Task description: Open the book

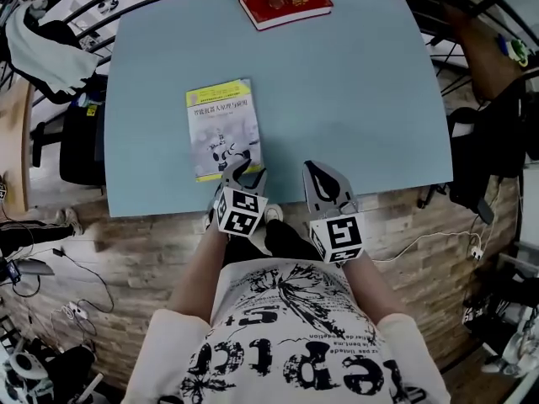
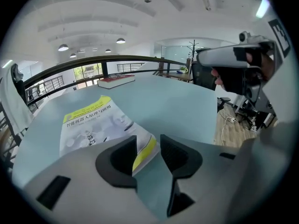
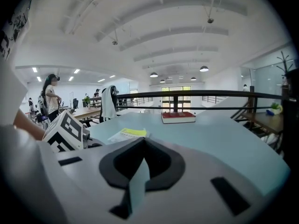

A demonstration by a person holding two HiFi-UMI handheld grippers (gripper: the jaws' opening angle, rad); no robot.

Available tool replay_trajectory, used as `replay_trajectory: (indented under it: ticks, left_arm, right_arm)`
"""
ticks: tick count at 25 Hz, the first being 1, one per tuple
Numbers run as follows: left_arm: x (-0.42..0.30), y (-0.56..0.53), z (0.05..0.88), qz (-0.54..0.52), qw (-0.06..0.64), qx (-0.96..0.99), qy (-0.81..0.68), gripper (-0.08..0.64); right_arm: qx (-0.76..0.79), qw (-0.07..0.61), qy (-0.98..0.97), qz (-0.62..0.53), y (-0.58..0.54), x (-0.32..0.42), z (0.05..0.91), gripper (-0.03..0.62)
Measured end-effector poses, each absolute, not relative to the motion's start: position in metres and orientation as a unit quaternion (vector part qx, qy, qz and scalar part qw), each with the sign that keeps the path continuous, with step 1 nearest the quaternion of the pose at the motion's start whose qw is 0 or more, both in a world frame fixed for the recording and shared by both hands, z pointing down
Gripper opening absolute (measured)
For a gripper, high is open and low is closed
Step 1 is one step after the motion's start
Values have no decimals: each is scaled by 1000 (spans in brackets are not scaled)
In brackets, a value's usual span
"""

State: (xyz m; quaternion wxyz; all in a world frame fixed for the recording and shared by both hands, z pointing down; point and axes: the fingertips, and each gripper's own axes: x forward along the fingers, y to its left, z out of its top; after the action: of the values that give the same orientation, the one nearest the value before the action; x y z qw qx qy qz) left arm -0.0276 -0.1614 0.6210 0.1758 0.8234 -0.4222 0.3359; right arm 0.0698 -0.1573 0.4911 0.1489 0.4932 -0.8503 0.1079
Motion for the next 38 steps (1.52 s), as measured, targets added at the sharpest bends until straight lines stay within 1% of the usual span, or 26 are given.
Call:
replay_trajectory:
  ticks: [1,2,4,7,14,20,30,38]
  left_arm:
    - [-28,-164,622,336,177,822,-425,168]
    - [-29,-166,623,334,177,820,-431,143]
    - [-31,-168,621,322,182,818,-441,56]
    - [-32,-168,616,295,201,822,-444,28]
    - [-44,-162,590,261,213,826,-451,21]
    - [-77,-155,548,222,196,825,-481,21]
    - [-175,-131,507,170,195,796,-547,21]
    - [-266,-120,513,173,222,764,-580,23]
  right_arm:
    - [495,151,-849,109,-158,71,492,11]
    - [496,152,-847,111,-159,73,493,11]
    - [498,155,-846,114,-159,75,494,11]
    - [500,159,-843,114,-159,76,494,11]
    - [489,156,-852,106,-155,63,481,11]
    - [456,145,-873,94,-151,28,467,11]
    - [406,137,-899,89,-145,-58,450,11]
    - [375,138,-912,88,-143,-138,440,11]
